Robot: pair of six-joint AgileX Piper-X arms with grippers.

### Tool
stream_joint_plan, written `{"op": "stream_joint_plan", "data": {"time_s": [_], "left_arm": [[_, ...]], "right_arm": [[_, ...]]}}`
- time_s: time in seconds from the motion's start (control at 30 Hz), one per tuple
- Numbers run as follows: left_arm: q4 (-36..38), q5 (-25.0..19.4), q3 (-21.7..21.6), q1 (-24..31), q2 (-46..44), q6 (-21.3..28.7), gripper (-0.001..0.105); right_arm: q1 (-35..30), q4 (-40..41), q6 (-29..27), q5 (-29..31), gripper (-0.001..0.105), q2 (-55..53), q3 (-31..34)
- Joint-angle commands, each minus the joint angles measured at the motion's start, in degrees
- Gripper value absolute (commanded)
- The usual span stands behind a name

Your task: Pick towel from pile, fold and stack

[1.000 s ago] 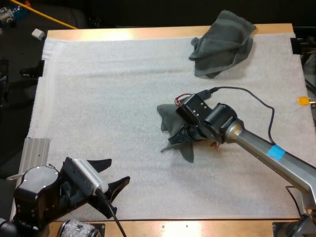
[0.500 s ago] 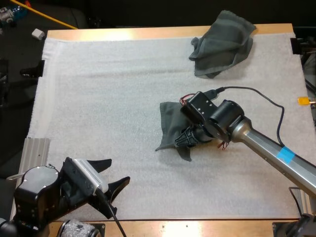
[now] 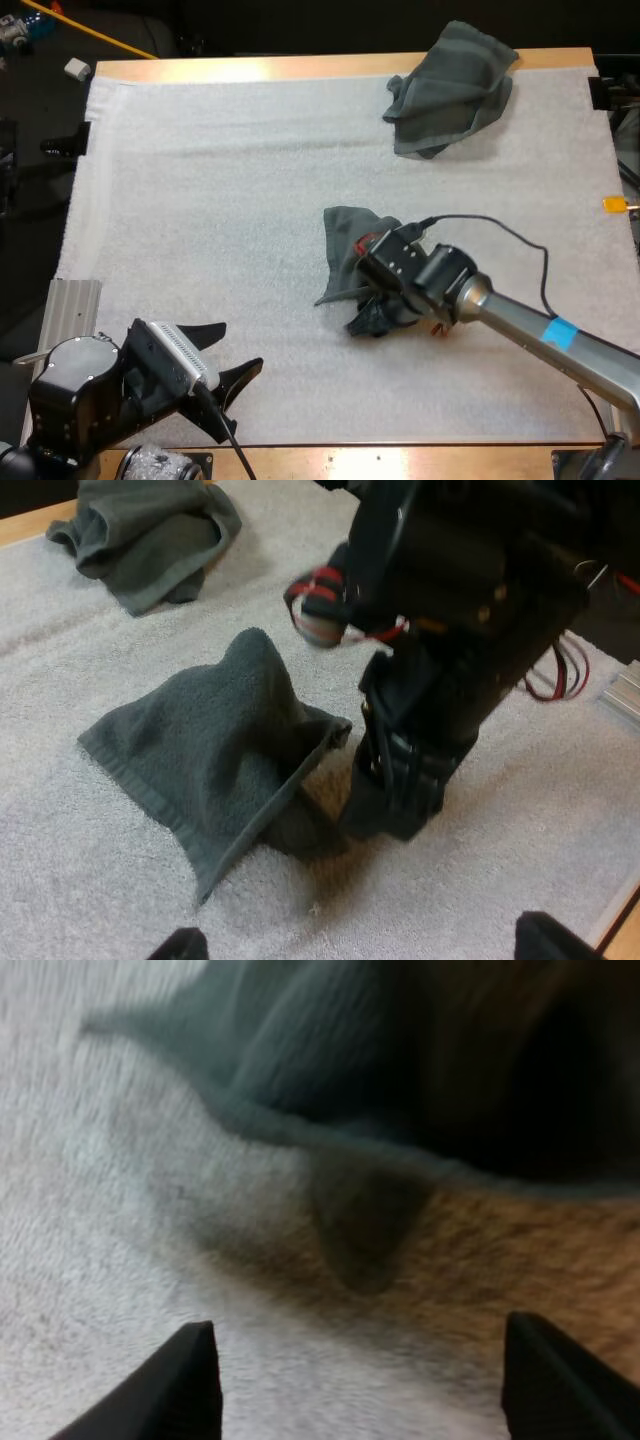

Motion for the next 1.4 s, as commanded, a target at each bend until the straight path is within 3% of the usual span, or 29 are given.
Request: {"op": "stream_joint_plan", "data": {"time_s": [0.0,0.47,0.53,0.63,0.67,1.03,1.37], "left_arm": [[0.4,0.2,-0.3,-0.2,0.1,-0.1,0.059],[0.9,0.5,-0.2,-0.2,0.0,-0.3,0.06],[1.4,0.5,-0.2,-0.2,0.1,-0.3,0.06],[1.5,0.7,-0.2,-0.2,0.1,-0.2,0.06],[1.5,0.6,-0.2,-0.2,0.1,-0.1,0.06],[1.6,0.4,-0.3,-0.3,0.2,-0.2,0.06],[1.9,0.5,-0.3,-0.3,0.2,-0.2,0.06]], "right_arm": [[0.8,-3.0,1.2,-0.7,0.056,1.3,1.8],[0.5,-10.0,5.4,-0.1,0.053,10.7,2.5],[0.4,-10.7,6.2,0.7,0.04,11.5,2.5],[0.4,-11.3,6.7,1.9,0.003,11.9,2.5],[0.4,-11.0,6.7,2.4,0.001,11.9,2.5],[0.9,-8.6,3.6,5.7,0.0,4.6,0.2],[0.9,-4.6,-2.1,8.6,0.0,-3.8,-10.5]]}}
